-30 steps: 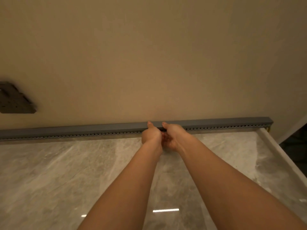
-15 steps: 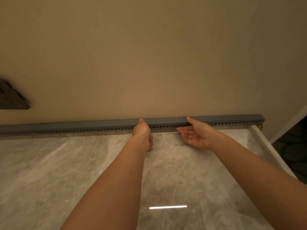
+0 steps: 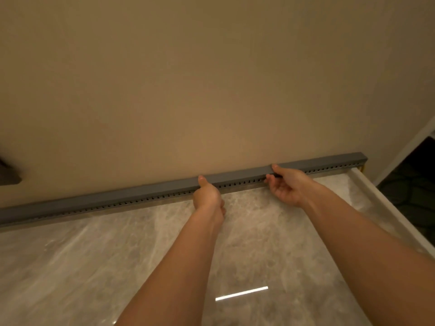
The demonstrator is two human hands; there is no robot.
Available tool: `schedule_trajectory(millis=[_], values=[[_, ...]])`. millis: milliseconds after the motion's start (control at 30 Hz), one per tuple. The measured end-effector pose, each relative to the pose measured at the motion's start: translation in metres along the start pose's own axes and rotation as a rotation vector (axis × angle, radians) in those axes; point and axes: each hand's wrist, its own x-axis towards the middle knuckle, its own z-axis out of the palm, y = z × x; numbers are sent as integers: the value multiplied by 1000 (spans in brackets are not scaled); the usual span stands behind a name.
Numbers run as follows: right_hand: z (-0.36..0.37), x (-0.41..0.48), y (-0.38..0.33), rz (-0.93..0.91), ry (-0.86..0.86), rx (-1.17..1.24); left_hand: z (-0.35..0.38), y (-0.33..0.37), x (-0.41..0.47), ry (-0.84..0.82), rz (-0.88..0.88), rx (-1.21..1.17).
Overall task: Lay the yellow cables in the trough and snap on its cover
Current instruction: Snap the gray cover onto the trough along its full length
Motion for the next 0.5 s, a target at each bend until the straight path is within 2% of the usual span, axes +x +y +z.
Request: schedule_trajectory(millis=[167,300,500], values=[[2,-1,1,-2,-23,-2,5,-2,3,26,-8,-23],[-6,2,-1,51,-89,-107,12,-7,-2,51,-10,-18],[-11,6,-3,94,-168,-110,63,-17,-27,-76,36,41]])
